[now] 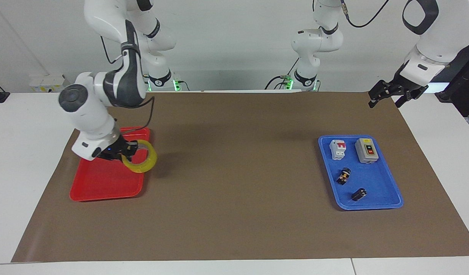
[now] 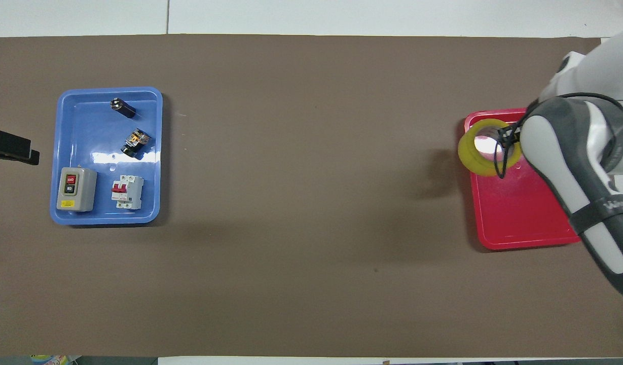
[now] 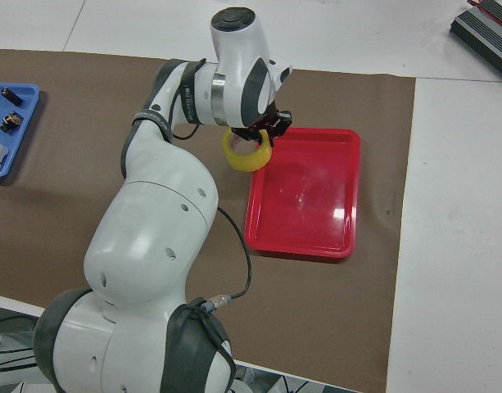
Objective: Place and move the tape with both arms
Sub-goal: 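Carry the tape with the right gripper and lower it into the red tray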
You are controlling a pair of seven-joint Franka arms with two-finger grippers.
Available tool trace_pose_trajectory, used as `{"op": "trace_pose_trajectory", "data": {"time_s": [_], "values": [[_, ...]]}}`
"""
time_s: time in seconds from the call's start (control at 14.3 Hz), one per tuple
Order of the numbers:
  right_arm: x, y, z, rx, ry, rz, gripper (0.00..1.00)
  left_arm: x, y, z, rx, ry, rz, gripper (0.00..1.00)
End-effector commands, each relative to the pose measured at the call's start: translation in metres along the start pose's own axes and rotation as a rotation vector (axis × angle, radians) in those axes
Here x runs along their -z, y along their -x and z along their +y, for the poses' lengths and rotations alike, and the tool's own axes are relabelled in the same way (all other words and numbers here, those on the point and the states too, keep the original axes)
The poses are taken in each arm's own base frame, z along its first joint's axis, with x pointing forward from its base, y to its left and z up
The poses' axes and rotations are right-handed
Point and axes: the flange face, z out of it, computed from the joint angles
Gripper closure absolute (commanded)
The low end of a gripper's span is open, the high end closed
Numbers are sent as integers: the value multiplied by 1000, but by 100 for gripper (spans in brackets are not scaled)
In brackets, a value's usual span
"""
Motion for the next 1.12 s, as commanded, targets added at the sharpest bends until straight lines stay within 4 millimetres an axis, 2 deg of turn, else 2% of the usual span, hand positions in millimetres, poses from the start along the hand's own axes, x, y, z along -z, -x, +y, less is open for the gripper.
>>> {"op": "trace_pose_trajectory", "data": {"time_s": [0.0,0.14,0.28,0.49,0.77,0.84,0.91,0.98,1.05], "values": [[-20,22,20,5,-4,9,100,2,3,-1,-11,10,14,0],[-33,42,56,-5,17,62,100,2,3,-1,-11,10,14,0],[-57,60,75,19,34,93,100,2,3,-1,-13,10,14,0],[-80,70,77,4,39,104,100,2,3,-1,-12,10,14,0],[-96,78,77,-9,30,89,100,2,3,-1,-11,10,14,0],[-95,78,77,-5,31,92,81,2,3,-1,-11,10,14,0],[-92,76,78,-2,31,91,36,2,3,-1,-11,10,14,0],[-87,75,79,-2,34,96,0,2,3,-1,-11,10,14,0],[-73,71,75,-2,33,98,0,2,3,-1,-11,10,14,0]]}}
